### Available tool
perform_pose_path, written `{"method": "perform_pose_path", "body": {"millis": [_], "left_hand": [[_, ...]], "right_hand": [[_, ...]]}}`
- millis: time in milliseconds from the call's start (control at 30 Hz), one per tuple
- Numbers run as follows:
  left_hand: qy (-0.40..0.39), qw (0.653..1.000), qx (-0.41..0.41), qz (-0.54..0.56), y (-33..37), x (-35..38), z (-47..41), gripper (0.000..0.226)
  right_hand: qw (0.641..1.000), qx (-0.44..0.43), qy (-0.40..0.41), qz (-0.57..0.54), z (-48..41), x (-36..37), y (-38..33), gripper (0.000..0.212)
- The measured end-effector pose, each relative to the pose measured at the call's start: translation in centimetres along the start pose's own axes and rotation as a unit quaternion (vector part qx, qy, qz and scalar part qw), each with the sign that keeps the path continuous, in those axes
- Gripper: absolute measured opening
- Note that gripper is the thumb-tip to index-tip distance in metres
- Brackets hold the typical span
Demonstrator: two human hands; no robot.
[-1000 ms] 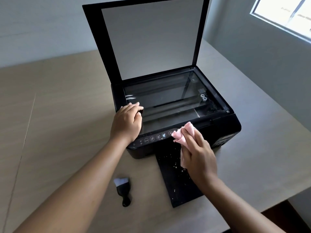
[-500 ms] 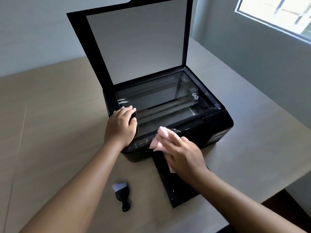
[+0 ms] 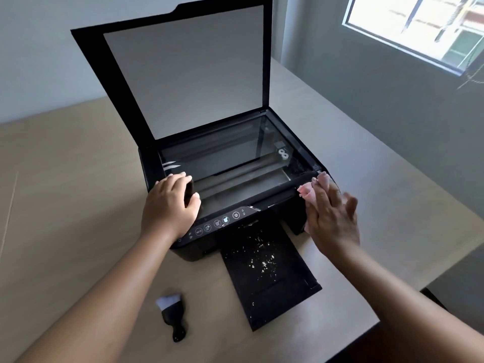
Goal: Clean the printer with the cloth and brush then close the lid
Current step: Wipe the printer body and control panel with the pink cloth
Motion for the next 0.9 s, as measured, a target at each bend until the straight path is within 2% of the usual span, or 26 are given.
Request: {"method": "perform_pose_path", "body": {"millis": [67, 167, 200, 267, 367, 567, 733, 900], "left_hand": [[-0.005, 1.0, 0.002, -0.012, 0.0, 0.1, 0.1, 0.055], [-0.017, 1.0, 0.005, -0.025, -0.3, 0.1, 0.2, 0.058], [-0.024, 0.999, 0.006, -0.031, -0.4, 0.1, 0.2, 0.058], [-0.032, 0.999, -0.009, -0.038, 0.1, 0.4, 0.0, 0.054], [-0.019, 0.996, -0.078, -0.025, 1.5, 1.3, -0.1, 0.052], [0.026, 0.994, -0.1, -0.028, 2.3, 1.7, 0.2, 0.052], [0.031, 0.993, -0.108, -0.037, 2.8, 1.6, 0.4, 0.051], [0.031, 0.991, -0.122, -0.043, 2.9, 1.3, 0.5, 0.058]], "right_hand": [[0.999, -0.037, 0.012, 0.035, -0.1, -0.5, -0.4, 0.057], [0.985, -0.163, -0.004, 0.055, -0.7, -1.6, 0.3, 0.056], [0.982, -0.181, -0.011, 0.059, -1.3, -1.9, 1.0, 0.055], [0.989, -0.143, -0.01, 0.028, -2.8, -2.5, 2.5, 0.052], [0.992, -0.077, -0.006, -0.104, -5.2, -2.9, 3.1, 0.035], [0.984, -0.084, -0.081, -0.135, -10.9, -3.0, 0.7, 0.032], [0.974, -0.152, -0.114, -0.126, -16.6, -2.0, -1.4, 0.037], [0.952, -0.169, -0.138, -0.217, -16.1, -2.6, -0.5, 0.032]]}}
Point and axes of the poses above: each hand's wrist, its own z-axis away from the middle knuckle, its own x-axis out of the palm, y = z × x, the point moved 2 cm from there along -z, towards the middle knuckle, and after that the axes turned 4 degrees about z, right-handed, at the moved point
